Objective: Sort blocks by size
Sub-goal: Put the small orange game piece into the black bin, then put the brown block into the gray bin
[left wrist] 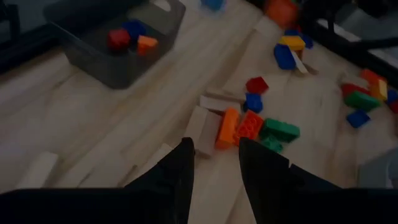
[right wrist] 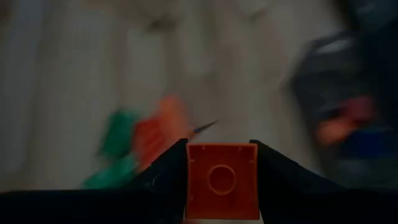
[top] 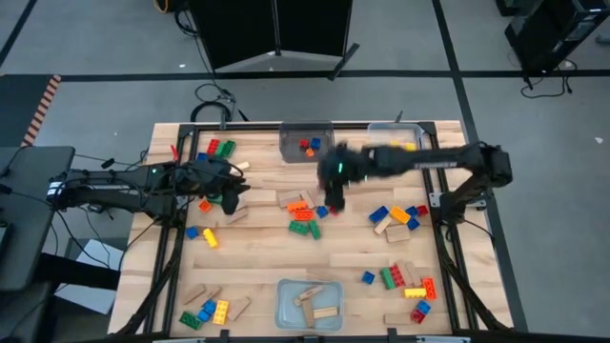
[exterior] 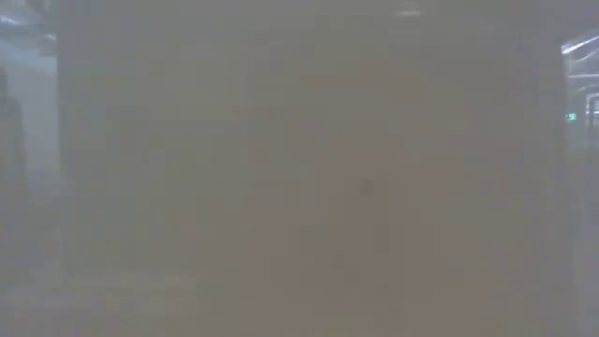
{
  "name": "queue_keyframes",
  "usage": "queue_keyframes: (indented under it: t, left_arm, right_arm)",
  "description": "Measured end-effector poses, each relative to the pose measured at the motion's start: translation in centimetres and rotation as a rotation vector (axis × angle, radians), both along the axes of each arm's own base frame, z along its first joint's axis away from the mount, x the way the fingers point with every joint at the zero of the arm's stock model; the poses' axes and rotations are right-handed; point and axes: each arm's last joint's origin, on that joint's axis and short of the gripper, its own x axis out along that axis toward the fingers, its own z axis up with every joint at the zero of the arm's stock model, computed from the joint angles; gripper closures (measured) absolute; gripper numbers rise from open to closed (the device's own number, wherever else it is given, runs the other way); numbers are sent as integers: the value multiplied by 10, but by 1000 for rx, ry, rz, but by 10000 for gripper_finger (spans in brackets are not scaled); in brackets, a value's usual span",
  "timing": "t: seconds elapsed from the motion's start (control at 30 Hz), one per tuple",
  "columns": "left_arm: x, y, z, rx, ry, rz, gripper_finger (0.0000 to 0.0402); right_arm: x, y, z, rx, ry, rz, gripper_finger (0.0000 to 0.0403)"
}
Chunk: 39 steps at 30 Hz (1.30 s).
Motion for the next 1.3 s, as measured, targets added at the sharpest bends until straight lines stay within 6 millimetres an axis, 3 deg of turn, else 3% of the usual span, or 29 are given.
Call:
queue_keyframes:
  t: [0.13, 0.23, 0.43, 0.63, 0.73, 0.9, 1.0, 1.13, 1.3]
  left_arm:
    - [0, 1, 1, 20, -10, 27, 264]
    - [0, 1, 1, 27, -10, 40, 264]
    - [2, 2, 4, 37, -39, 57, 264]
    - [2, 2, 5, 37, -53, 58, 264]
    - [2, 2, 5, 37, -54, 58, 264]
    - [2, 2, 5, 37, -53, 58, 264]
    - [2, 2, 5, 36, -53, 58, 264]
    - [2, 1, 5, 34, -51, 47, 264]
    - [3, -5, 4, 42, -38, -57, 270]
  right_arm:
    - [3, -49, 15, -71, -44, -86, 251]
    - [16, -78, 16, -113, -40, -105, 251]
    - [49, -123, -25, -26, 150, -190, 251]
    - [52, -155, -59, 131, 360, -352, 251]
    - [48, -162, -61, 161, 372, -361, 230]
    - [42, -167, -48, 174, 321, -376, 118]
    - [36, -169, -34, 161, 293, -437, 75]
    - [25, -163, -20, 217, 303, -522, 58]
    - [13, -131, 11, 251, 312, -631, 77]
